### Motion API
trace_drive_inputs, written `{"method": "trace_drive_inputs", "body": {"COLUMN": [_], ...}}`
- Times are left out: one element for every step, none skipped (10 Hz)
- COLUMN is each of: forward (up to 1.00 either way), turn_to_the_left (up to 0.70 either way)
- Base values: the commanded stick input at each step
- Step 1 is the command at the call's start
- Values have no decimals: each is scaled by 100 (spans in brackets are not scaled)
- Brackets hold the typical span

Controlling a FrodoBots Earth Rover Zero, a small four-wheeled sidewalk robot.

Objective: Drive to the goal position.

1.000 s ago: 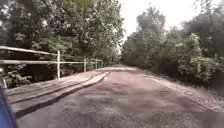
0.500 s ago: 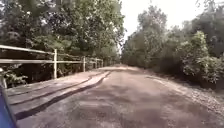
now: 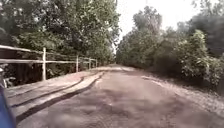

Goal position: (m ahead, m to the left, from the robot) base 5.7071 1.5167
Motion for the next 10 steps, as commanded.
{"method": "trace_drive_inputs", "body": {"forward": [70,70,70,70,70,70,70,70,70,70], "turn_to_the_left": [0,0,0,0,0,0,0,0,-13,-23]}}
